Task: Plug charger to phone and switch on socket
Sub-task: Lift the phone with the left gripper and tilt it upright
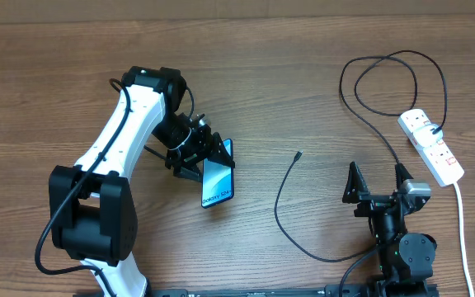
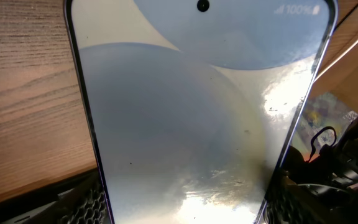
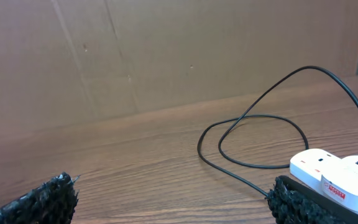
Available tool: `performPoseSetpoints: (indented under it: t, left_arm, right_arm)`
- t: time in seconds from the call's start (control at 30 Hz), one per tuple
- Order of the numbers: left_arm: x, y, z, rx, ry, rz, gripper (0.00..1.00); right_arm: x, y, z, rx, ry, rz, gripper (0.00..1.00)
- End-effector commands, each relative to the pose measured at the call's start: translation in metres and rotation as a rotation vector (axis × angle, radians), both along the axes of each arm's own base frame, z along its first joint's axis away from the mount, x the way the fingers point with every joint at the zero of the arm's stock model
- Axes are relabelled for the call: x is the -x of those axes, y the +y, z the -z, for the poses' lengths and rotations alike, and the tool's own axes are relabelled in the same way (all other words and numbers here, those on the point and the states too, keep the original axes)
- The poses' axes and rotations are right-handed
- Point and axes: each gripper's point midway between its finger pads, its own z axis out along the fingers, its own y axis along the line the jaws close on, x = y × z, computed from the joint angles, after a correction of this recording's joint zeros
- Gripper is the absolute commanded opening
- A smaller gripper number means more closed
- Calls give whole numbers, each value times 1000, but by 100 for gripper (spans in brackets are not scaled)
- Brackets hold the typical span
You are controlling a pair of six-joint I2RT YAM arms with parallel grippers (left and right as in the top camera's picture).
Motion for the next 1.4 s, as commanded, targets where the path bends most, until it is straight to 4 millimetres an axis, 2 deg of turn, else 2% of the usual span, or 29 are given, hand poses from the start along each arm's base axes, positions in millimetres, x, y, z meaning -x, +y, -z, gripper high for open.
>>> performPoseSetpoints:
  t: [0.0, 0.37, 0.83, 1.13, 1.37]
  left_arm:
    - [-5, -9, -12, 47, -11, -11, 48]
    - [-5, -16, -17, 95, 1, -26, 48]
    - [-9, -15, -15, 92, -21, -23, 48]
    - [-36, -19, -8, 99, -147, -34, 50]
    - [-59, -4, 9, -41, -232, -73, 50]
  right_arm:
    - [0, 1, 2, 4, -3, -4, 100]
    - [0, 1, 2, 4, -3, -4, 100]
    - [0, 1, 2, 4, -3, -4, 100]
    - [0, 1, 2, 4, -3, -4, 100]
    - [0, 1, 2, 4, -3, -4, 100]
